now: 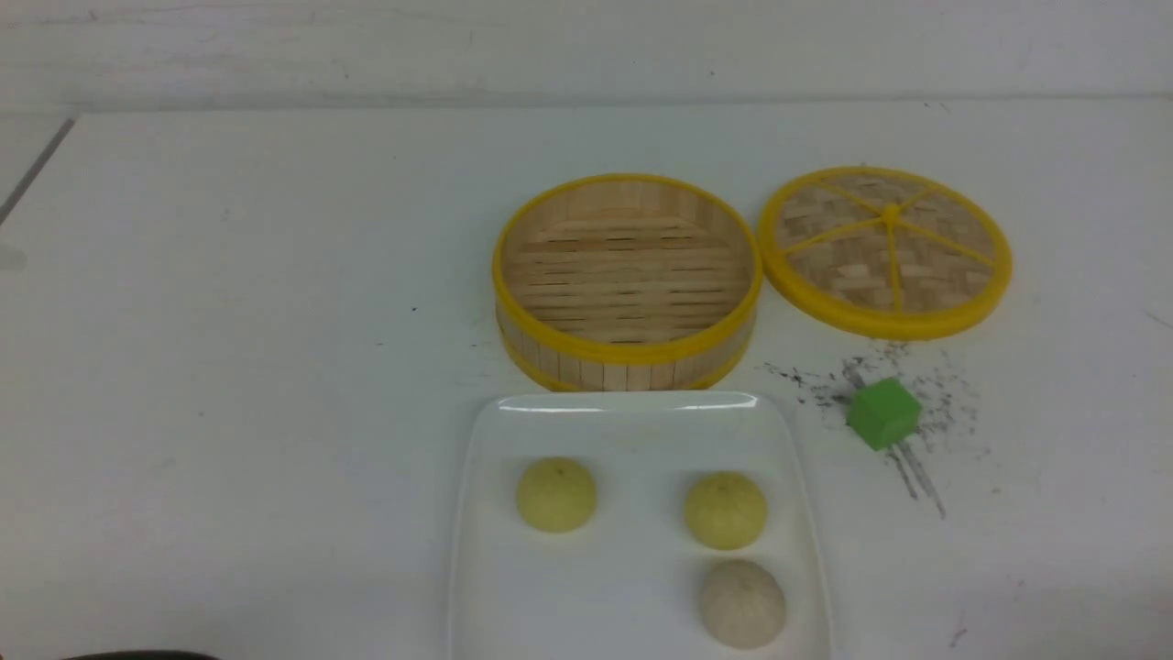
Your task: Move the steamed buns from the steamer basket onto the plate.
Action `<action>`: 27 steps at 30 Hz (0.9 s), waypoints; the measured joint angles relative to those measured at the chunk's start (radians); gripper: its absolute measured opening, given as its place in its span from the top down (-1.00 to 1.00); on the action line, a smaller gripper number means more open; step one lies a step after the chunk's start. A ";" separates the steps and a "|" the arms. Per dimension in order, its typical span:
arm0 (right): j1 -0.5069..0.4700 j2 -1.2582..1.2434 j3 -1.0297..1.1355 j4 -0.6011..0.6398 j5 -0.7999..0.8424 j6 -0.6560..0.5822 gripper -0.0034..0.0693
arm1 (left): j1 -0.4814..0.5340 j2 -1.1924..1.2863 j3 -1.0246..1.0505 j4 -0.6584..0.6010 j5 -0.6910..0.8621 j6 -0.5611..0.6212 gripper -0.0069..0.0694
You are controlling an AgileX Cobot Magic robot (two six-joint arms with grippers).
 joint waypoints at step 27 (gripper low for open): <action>0.000 0.000 0.000 0.000 0.000 0.000 0.24 | 0.000 0.000 -0.001 0.039 0.006 0.000 0.19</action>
